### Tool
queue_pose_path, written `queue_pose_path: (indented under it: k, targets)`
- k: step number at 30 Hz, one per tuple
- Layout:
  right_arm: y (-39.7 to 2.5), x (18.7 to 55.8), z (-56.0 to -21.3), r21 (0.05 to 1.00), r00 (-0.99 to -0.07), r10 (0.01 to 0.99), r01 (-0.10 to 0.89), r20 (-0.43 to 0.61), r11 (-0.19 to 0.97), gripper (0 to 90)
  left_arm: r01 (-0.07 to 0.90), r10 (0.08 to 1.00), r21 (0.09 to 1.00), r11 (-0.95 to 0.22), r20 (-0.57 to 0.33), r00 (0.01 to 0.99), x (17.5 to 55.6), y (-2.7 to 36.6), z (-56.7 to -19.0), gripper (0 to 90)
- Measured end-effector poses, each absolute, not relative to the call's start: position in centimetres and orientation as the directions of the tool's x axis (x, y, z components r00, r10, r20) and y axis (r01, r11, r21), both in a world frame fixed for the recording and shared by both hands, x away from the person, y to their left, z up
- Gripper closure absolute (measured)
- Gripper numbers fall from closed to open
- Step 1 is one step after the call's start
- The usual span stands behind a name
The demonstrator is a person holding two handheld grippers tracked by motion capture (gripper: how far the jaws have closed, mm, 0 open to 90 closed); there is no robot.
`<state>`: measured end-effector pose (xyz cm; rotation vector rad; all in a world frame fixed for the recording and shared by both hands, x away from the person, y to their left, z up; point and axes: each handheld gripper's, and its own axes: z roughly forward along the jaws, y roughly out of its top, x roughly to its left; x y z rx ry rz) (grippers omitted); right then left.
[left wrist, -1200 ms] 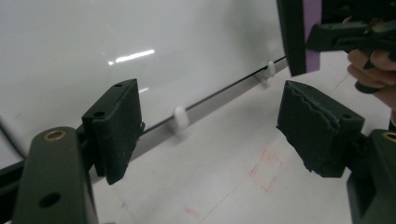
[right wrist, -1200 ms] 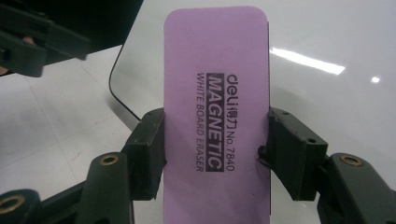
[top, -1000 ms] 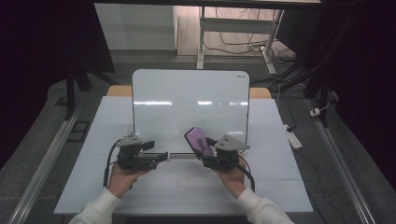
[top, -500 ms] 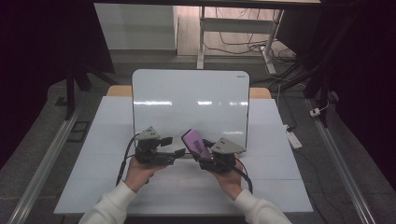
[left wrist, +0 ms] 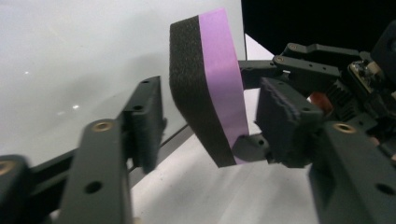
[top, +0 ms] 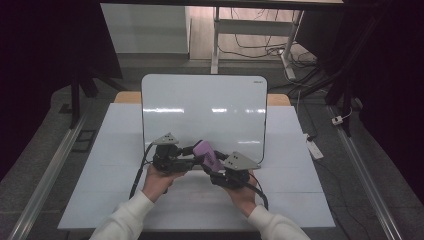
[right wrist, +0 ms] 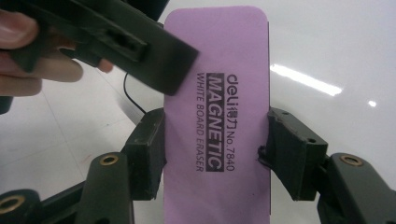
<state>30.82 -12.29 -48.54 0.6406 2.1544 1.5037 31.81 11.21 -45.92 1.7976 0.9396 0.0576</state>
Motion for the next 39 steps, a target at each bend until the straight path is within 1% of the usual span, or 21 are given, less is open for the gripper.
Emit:
queue_pose_path:
  k: [2, 4, 6, 10, 11, 13, 15, 18, 23, 26, 30, 36, 39]
  targets:
    - [-12.1, 30.7, -48.6, 0.944, -0.802, 0.588, 0.11, -0.099, 0.31, 40.8, 0.567, 0.615, 0.813, -0.131, -0.382, 0.69, 31.9, 11.2, -45.9, 54.3]
    - [-12.0, 30.6, -48.7, 0.943, -0.8, 0.59, 0.107, -0.105, 0.314, 40.8, 0.572, 0.61, 0.811, -0.126, -0.391, 0.689, 31.9, 11.3, -45.9, 57.3]
    - [-12.0, 30.7, -48.8, 0.943, -0.804, 0.587, 0.116, -0.094, 0.31, 40.7, 0.574, 0.611, 0.81, -0.123, -0.394, 0.687, 31.8, 11.3, -45.8, 59.2]
    - [-11.9, 30.7, -48.8, 0.942, -0.808, 0.581, 0.117, -0.094, 0.315, 39.9, 0.562, 0.621, 0.817, -0.128, -0.376, 0.688, 31.5, 11.2, -45.5, 61.5]
    - [-11.9, 30.7, -48.7, 0.943, -0.81, 0.58, 0.116, -0.092, 0.312, 38.6, 0.554, 0.631, 0.822, -0.132, -0.361, 0.686, 31.3, 11.2, -45.4, 61.9]
    - [-11.9, 30.7, -48.6, 0.944, -0.811, 0.58, 0.126, -0.079, 0.305, 31.6, 0.54, 0.649, 0.83, -0.136, -0.338, 0.682, 31.1, 11.5, -44.9, 62.2]
    - [-12.1, 30.7, -48.4, 0.947, -0.815, 0.575, 0.129, -0.067, 0.293, 30.6, 0.541, 0.654, 0.83, -0.138, -0.334, 0.679, 30.9, 12.0, -44.5, 62.3]
    - [-12.8, 30.6, -47.9, 0.953, -0.82, 0.57, 0.131, -0.051, 0.274, 29.3, 0.53, 0.685, 0.832, -0.162, -0.292, 0.668, 30.5, 13.0, -43.8, 62.3]
    - [-14.5, 30.8, -47.2, 0.956, -0.811, 0.584, 0.144, -0.033, 0.255, 29.3, 0.533, 0.726, 0.829, -0.166, -0.263, 0.636, 29.7, 15.0, -43.1, 62.3]
    - [-15.7, 31.0, -47.2, 0.955, -0.796, 0.604, 0.154, -0.031, 0.252, 29.3, 0.541, 0.747, 0.826, -0.155, -0.261, 0.612, 29.3, 16.4, -42.9, 62.3]
    - [-17.3, 31.3, -47.4, 0.95, -0.771, 0.634, 0.154, -0.057, 0.272, 29.3, 0.55, 0.765, 0.822, -0.145, -0.259, 0.59, 29.1, 17.9, -42.7, 62.2]
    - [-19.7, 31.9, -47.6, 0.937, -0.752, 0.658, 0.194, -0.048, 0.29, 30.3, 0.56, 0.793, 0.814, -0.151, -0.238, 0.56, 28.4, 20.0, -42.7, 62.2]
    - [-21.1, 32.0, -47.9, 0.931, -0.735, 0.676, 0.212, -0.05, 0.298, 30.3, 0.572, 0.815, 0.808, -0.143, -0.231, 0.531, 28.1, 21.1, -42.8, 62.2]
